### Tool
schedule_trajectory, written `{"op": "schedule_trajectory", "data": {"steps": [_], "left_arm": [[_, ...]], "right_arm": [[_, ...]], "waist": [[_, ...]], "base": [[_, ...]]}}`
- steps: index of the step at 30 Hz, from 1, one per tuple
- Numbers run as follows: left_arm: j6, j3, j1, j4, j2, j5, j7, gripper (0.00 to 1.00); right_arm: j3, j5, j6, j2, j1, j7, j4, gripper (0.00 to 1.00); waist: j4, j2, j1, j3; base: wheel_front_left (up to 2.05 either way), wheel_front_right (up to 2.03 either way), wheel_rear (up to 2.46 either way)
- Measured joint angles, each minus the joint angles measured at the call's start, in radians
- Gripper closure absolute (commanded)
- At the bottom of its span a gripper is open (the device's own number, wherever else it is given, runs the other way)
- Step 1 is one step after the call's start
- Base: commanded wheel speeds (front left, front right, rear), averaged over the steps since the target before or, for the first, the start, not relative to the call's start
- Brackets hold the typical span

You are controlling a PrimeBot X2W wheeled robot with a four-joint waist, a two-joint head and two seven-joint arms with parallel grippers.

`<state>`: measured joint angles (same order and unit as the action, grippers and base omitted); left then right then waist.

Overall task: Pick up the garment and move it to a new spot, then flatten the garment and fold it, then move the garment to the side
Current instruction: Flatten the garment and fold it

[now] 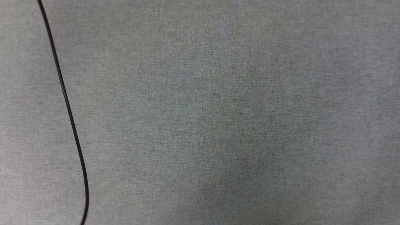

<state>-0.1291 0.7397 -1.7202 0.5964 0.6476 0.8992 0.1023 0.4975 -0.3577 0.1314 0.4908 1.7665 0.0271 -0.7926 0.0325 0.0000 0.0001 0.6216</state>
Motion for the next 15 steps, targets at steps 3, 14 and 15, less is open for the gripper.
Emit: {"op": "schedule_trajectory", "data": {"steps": [3,14,15], "left_arm": [[0.000,0.017,0.092,0.002,0.008,0.049,0.023,1.00],[0.040,0.074,0.512,-0.089,0.076,0.130,0.100,1.00],[0.051,0.079,0.556,-0.107,0.089,0.137,0.104,1.00]], "right_arm": [[0.028,-0.040,0.000,-0.016,-0.086,-0.047,-0.016,1.00],[0.118,-0.182,0.000,-0.008,-0.497,-0.148,0.035,1.00],[0.125,-0.193,0.000,0.000,-0.537,-0.151,0.051,1.00]], "waist": [[0.001,0.0000,0.0000,-0.019],[-0.009,0.0000,-0.0001,-0.156],[-0.010,0.0000,-0.0002,-0.173]], "base": [[0.00,0.00,0.00],[0.00,0.00,0.00],[0.00,0.00,0.00]]}}
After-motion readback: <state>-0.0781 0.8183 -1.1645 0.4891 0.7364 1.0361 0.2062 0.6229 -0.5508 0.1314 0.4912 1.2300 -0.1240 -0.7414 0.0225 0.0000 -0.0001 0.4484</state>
